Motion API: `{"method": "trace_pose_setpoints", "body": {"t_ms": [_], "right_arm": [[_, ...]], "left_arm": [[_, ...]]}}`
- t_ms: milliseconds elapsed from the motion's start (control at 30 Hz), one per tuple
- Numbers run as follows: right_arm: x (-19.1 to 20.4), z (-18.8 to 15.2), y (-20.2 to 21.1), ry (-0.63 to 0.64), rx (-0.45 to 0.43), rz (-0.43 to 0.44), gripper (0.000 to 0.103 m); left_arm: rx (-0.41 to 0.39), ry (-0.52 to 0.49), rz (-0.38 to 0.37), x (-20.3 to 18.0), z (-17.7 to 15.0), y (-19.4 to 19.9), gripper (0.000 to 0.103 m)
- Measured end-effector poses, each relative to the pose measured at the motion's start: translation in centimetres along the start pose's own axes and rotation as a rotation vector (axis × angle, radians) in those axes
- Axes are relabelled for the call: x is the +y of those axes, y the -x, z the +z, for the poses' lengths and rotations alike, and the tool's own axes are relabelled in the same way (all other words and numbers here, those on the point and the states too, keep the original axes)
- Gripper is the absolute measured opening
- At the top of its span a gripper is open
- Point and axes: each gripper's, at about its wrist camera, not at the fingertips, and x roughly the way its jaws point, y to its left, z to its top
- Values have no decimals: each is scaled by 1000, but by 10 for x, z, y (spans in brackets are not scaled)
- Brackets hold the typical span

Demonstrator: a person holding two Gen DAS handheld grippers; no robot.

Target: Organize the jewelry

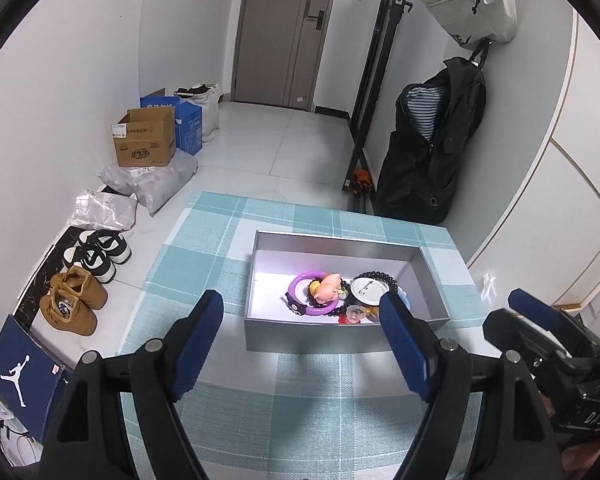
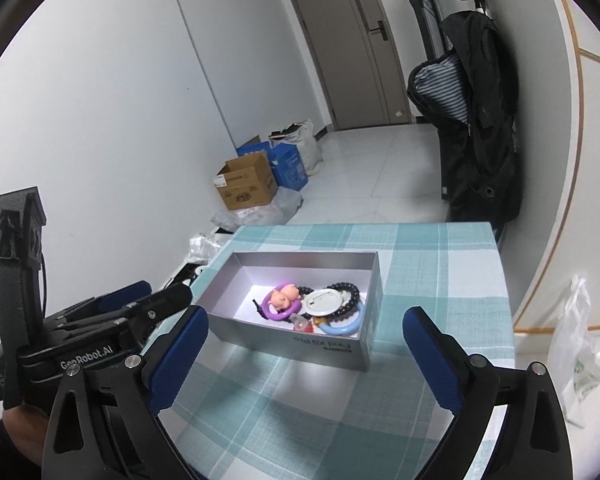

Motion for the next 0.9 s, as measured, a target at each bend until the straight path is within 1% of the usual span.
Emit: {"method": "trace_pose_setpoints", "body": {"t_ms": [300,633,900], "right_arm": [[3,-3,3,6,3,-10,99],[2,-2,3,8,3,-10,99],[3,-3,2,16,8,-11,99]], "left_arm": [[13,-10,-28,-5,-1,0,77],[14,-33,-28,-12,-3,-1,77],[9,-30,-29,-12,-1,0,77]]}}
